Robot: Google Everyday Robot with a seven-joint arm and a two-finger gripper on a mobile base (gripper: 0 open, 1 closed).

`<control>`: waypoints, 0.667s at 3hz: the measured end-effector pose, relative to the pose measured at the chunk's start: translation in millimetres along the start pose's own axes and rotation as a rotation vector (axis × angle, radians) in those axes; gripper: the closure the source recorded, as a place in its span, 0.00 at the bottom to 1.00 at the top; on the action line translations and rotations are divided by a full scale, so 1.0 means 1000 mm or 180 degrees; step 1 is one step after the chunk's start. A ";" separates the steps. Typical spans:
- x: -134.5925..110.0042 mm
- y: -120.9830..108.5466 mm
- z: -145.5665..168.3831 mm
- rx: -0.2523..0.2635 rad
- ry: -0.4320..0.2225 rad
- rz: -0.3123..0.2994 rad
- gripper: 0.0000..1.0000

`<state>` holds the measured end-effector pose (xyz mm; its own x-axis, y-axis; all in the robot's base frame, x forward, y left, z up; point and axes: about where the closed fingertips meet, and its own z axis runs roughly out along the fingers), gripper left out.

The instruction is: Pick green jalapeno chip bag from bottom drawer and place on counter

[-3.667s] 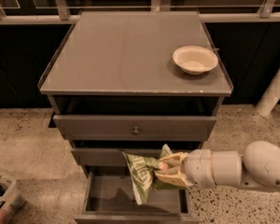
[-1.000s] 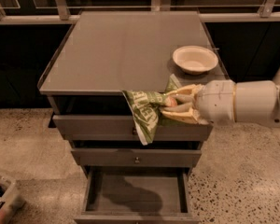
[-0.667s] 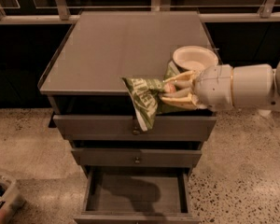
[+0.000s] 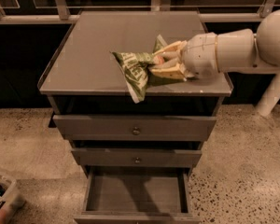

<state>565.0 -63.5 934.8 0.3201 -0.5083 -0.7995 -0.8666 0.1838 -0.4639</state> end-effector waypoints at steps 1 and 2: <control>-0.003 -0.027 0.021 -0.0064 -0.0017 -0.0016 1.00; 0.008 -0.045 0.036 -0.0051 0.0019 0.0057 1.00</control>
Offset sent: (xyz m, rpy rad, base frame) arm 0.0872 0.0162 -0.0052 -0.0010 0.0449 -0.0284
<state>620.7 -46.0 935.9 0.3023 -0.5100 -0.8053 -0.8782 0.1795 -0.4433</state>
